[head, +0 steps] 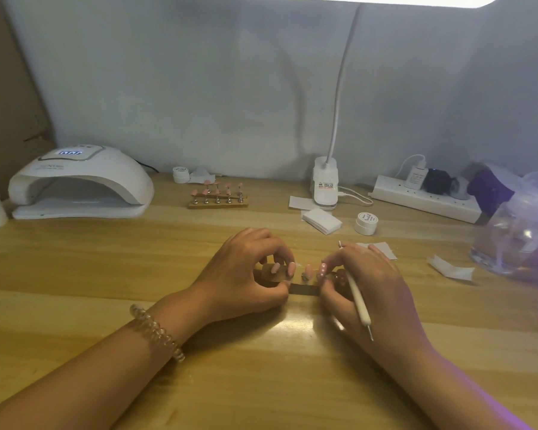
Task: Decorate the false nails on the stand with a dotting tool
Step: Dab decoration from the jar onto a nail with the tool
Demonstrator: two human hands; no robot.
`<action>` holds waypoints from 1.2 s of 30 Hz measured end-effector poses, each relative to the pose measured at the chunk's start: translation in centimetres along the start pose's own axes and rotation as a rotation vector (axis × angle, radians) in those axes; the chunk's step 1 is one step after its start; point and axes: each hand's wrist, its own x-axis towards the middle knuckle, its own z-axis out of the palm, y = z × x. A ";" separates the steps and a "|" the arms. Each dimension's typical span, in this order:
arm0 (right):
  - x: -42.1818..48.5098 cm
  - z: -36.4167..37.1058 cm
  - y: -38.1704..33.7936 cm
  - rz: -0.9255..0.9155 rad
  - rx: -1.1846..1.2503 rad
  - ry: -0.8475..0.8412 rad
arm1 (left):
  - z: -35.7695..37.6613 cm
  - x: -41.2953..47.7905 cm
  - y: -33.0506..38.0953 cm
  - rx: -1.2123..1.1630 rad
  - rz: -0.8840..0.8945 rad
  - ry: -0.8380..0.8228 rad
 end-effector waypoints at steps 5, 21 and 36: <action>-0.1 -0.1 -0.1 0.061 -0.020 -0.037 | 0.0 0.0 0.1 -0.045 0.001 0.014; -0.3 0.8 -0.1 -0.198 -0.060 0.078 | 0.0 -0.2 0.3 0.051 0.069 0.018; -0.9 0.8 -0.9 -0.371 -0.172 0.081 | 0.4 0.4 -1.0 0.095 -0.287 0.094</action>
